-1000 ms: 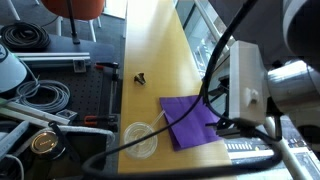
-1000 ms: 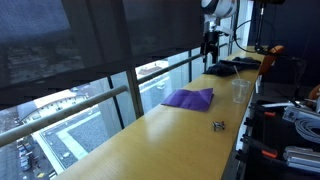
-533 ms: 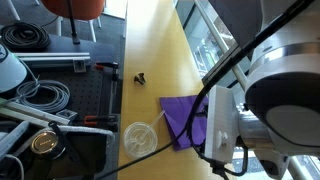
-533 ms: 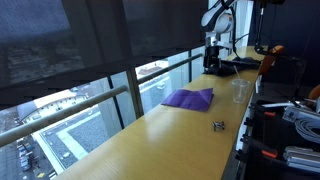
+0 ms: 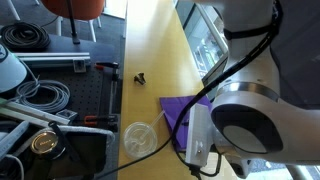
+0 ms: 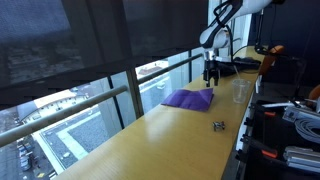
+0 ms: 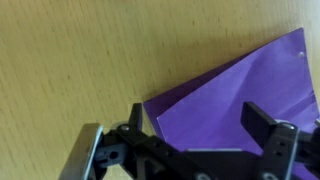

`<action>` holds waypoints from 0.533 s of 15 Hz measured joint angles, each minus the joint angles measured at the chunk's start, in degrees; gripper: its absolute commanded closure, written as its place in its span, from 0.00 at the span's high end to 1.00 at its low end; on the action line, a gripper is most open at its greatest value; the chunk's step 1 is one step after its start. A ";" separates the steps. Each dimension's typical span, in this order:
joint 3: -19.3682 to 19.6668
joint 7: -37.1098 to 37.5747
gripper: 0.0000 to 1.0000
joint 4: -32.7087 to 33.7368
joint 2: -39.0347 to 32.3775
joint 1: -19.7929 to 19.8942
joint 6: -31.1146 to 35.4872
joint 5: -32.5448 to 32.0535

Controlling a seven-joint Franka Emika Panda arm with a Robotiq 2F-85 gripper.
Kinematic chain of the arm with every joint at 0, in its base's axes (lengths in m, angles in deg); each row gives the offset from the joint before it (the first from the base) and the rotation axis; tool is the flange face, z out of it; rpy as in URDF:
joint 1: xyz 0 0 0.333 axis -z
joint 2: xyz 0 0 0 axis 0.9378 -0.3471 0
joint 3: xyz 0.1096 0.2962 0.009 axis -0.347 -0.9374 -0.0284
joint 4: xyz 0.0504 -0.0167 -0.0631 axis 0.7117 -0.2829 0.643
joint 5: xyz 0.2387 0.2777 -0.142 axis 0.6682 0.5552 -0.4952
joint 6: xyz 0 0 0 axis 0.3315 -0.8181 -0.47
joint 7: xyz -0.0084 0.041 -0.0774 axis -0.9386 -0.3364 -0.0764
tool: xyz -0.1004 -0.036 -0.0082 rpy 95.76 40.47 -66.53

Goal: Open the folder

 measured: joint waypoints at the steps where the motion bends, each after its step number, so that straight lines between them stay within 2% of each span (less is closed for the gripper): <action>1: -0.09 0.03 1.00 0.30 -0.54 -0.03 0.23 -0.13; 4: -0.30 0.12 1.00 1.11 -1.54 -0.09 0.30 -0.78; 6: -0.40 0.12 0.72 1.36 -1.82 -0.13 0.30 -1.14; 8: -0.43 0.19 0.56 2.05 -2.27 -0.13 0.30 -1.54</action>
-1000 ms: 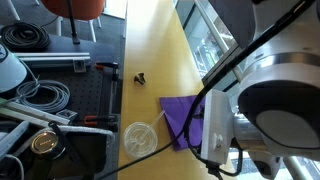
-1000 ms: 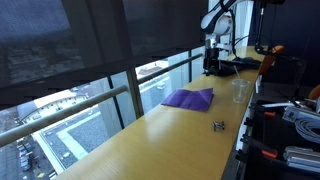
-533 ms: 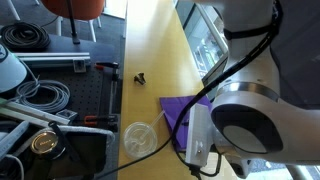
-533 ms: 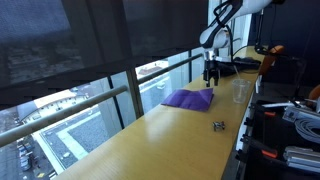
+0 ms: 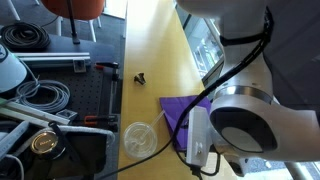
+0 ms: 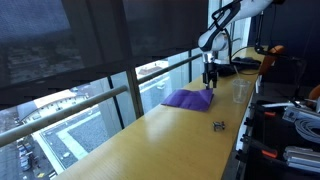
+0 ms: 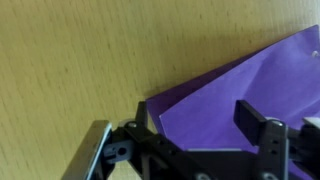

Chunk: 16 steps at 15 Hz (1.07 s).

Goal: Open the folder

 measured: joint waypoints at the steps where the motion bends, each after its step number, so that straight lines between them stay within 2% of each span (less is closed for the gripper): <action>1: 0.00 0.12 0.49 0.51 -0.29 0.02 0.00 -0.12; 7: 0.07 0.81 0.03 3.02 -1.90 0.46 0.03 -0.27; 8: 0.09 0.96 0.00 3.24 -2.04 0.50 0.05 -0.27; 12: 0.11 2.13 0.00 3.85 -1.82 0.40 0.27 -0.53; 16: 1.49 6.57 0.00 1.66 2.82 -2.64 5.87 -7.57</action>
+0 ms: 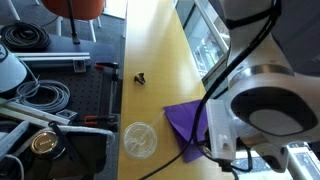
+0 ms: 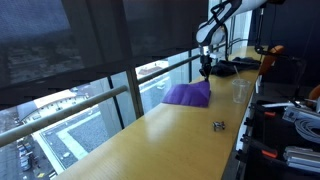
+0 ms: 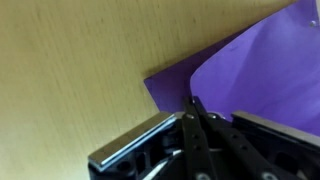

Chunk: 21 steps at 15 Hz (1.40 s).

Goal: Open the folder

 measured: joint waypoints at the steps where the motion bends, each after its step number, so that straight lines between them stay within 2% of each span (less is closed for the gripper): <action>1: 0.62 1.47 0.00 -1.44 2.35 -1.31 1.74 -2.04; 5: 3.65 8.48 0.00 -9.05 13.81 -7.08 7.39 -13.19; 11: 8.57 23.97 0.00 -23.90 29.46 -18.03 9.76 -41.56; 12: 8.22 27.04 0.00 -26.10 31.08 -19.01 9.77 -46.27; 16: 4.40 37.40 0.00 -33.84 34.83 -19.37 9.76 -59.81; 21: 0.80 43.44 0.00 -40.40 35.68 -18.91 9.76 -65.22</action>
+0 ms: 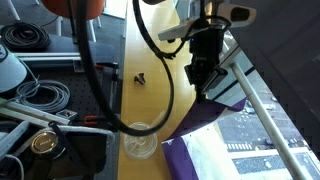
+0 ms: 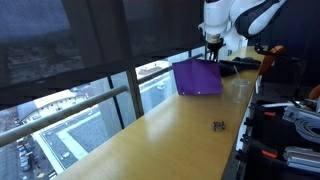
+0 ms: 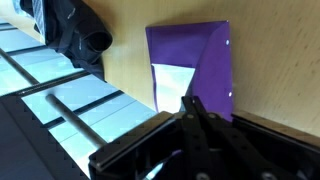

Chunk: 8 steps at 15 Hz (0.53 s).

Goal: Open the folder

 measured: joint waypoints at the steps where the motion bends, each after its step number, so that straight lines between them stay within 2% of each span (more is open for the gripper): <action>1: -0.72 0.61 0.00 -1.04 0.19 0.00 0.00 -0.16; 8: -5.35 3.58 0.00 -6.27 1.72 -0.09 0.06 -0.90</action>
